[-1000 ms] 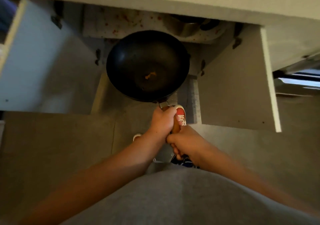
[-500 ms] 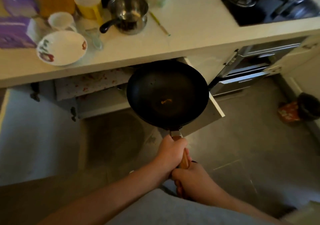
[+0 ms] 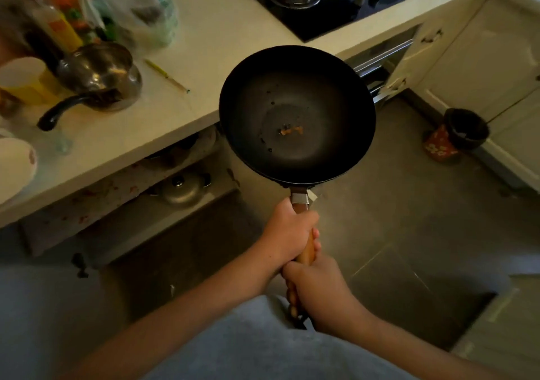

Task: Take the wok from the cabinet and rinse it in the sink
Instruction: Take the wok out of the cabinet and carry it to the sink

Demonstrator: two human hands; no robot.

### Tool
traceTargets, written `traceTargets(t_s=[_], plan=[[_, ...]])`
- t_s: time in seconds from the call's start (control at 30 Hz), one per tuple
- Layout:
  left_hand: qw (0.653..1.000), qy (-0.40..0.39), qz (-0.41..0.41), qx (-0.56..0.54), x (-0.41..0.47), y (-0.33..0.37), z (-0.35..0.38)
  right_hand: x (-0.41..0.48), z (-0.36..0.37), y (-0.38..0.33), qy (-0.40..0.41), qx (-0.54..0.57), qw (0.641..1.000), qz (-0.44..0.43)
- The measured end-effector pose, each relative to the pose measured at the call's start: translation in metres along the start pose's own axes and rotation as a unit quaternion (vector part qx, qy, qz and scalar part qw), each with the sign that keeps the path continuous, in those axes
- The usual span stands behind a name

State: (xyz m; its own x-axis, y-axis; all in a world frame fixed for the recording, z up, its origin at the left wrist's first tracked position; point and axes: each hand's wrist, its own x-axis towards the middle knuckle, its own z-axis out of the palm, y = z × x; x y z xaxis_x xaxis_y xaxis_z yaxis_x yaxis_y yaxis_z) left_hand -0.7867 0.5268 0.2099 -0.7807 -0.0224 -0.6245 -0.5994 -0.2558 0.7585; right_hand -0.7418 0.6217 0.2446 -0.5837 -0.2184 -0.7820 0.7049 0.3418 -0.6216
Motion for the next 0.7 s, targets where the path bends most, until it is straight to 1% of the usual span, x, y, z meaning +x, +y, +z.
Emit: traceTargets(t_s=[0.2,0.33,0.53,0.63,0.7], plan=[[0.999,0.018,0.011,0.050,0.064,0.037,0.076,0.037,-0.087,-0.036,0.018,0.035,0.999,-0.030],[0.997,0.028,0.014,0.068,0.113,0.068,0.136,0.071,-0.160,-0.062,0.028,0.029,0.998,-0.038],[0.997,0.028,0.000,0.066,0.175,0.101,0.224,0.101,-0.262,-0.096,0.022,0.052,0.997,-0.049],[0.996,0.022,0.007,0.081,0.204,0.113,0.260,0.109,-0.303,-0.112,0.015,0.064,0.996,-0.056],[0.995,0.008,0.015,0.095,0.222,0.121,0.280,0.114,-0.324,-0.121,0.028,0.076,0.995,-0.055]])
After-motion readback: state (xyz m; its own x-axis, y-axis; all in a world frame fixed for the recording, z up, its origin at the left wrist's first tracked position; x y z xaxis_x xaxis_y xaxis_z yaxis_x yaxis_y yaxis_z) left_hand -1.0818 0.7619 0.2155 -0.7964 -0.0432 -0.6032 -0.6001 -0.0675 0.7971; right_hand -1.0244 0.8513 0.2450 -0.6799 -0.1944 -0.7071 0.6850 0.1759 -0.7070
